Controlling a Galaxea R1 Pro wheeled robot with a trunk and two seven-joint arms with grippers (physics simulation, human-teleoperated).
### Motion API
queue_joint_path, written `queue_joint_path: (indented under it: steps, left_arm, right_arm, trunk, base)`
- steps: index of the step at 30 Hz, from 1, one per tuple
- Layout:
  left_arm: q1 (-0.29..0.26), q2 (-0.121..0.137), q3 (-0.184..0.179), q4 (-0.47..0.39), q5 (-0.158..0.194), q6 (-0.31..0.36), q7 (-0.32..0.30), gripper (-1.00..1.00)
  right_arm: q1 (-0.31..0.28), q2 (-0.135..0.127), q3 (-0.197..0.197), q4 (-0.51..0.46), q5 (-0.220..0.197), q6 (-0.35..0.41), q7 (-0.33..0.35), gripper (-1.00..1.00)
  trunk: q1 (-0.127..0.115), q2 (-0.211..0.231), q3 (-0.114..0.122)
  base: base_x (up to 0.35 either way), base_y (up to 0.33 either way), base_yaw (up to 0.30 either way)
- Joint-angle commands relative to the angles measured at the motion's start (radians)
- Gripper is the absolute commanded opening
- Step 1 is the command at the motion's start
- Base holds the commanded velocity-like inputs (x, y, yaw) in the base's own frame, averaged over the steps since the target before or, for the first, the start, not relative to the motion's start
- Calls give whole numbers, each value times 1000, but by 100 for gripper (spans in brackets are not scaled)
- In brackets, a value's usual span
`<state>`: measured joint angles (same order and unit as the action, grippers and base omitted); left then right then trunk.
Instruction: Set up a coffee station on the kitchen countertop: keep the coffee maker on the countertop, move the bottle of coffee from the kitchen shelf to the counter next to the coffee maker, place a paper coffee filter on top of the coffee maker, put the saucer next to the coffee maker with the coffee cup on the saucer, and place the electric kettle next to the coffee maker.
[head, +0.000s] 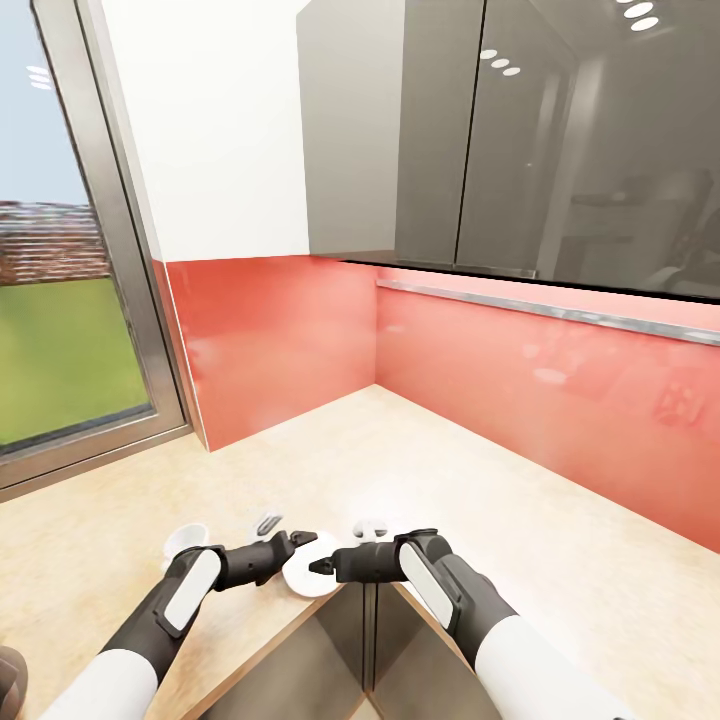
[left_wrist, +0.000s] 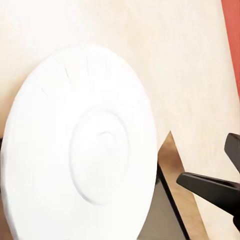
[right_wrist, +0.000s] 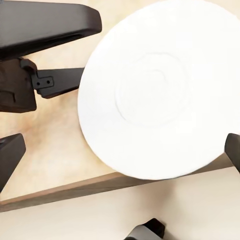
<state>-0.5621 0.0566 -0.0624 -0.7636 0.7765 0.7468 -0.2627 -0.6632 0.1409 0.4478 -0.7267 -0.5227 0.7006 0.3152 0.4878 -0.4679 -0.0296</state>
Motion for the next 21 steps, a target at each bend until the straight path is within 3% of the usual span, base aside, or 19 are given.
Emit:
queue_joint_path:
  steps: [1,17,21]
  left_arm:
    - [-1,1,-2,0,0,2,-3,100]
    - [-1,0,-2,0,1,3,-3,100]
    - [1,0,-2,0,1,4,-3,100]
  right_arm:
    - [-1,0,0,0,1,3,2,100]
    - [-1,0,-4,32,-2,3,1,100]
    - [-1,0,-6,55,-44,2,0,100]
  trunk:
    - [1,-2,-2]
    - [1,-2,-2]
    - [1,-2,-2]
  base:
    - [0,0,0]
    - [0,0,0]
    - [0,0,0]
